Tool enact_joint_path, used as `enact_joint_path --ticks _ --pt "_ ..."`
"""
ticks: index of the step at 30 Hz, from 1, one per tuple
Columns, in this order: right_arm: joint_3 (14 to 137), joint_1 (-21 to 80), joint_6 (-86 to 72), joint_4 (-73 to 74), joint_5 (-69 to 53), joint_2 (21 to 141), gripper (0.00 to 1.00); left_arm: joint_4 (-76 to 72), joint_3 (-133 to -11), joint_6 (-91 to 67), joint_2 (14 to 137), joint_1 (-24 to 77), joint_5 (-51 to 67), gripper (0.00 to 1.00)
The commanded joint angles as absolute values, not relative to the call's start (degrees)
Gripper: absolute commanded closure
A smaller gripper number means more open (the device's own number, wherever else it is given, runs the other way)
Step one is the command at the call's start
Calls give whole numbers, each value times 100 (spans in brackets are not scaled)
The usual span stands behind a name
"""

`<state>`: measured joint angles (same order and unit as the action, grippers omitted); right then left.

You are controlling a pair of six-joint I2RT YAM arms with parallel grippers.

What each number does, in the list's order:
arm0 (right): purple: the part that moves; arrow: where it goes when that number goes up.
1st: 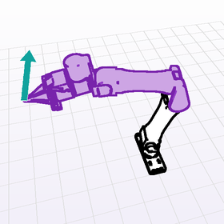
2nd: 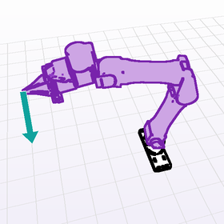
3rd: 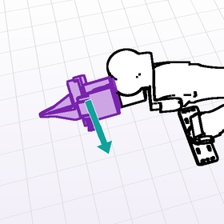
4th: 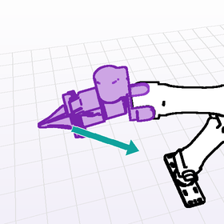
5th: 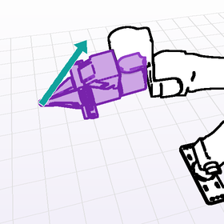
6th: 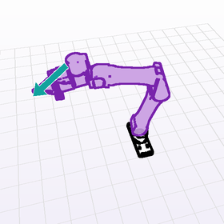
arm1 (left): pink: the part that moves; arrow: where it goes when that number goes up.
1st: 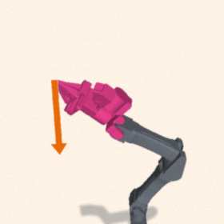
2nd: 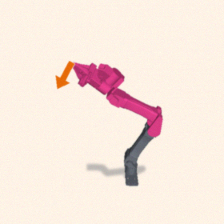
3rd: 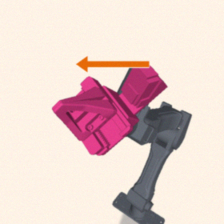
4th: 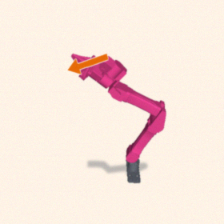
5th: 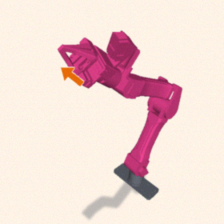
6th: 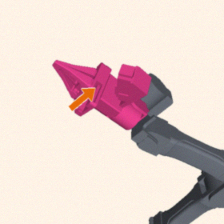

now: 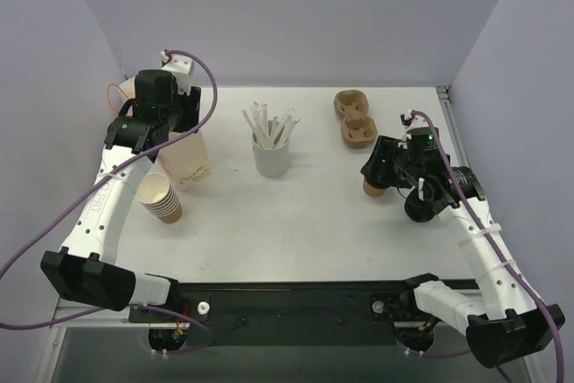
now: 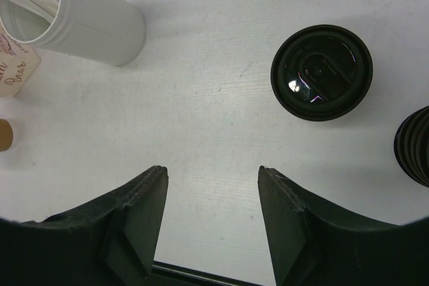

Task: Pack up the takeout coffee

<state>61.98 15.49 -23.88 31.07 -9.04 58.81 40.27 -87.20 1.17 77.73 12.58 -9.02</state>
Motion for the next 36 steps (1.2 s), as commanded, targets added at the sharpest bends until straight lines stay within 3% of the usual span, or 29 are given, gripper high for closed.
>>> enact_joint_path --ticks 1,10,17,19,20,26,36 --pt "6117 1591 -2277 3164 -984 5836 43 3850 -8763 237 7919 1222 -922 36" --pt "6117 1591 -2197 3155 -993 5854 43 3797 -8578 334 7972 1222 -826 43" --pt "6056 1591 -2188 3138 -993 5801 43 3516 -8183 738 7779 1239 -624 54" --pt "6047 1591 -2197 3146 -993 5783 43 3489 -8148 826 7726 1230 -598 67" --pt "6056 1591 -2197 3146 -1002 5757 43 3507 -8139 844 7656 1230 -580 79" --pt "6056 1591 -2215 3155 -1055 5687 43 3682 -8165 1054 7112 1406 -229 100" --pt "6196 1591 -2232 3296 -1230 5405 43 3972 -8234 1537 6003 1714 507 100"
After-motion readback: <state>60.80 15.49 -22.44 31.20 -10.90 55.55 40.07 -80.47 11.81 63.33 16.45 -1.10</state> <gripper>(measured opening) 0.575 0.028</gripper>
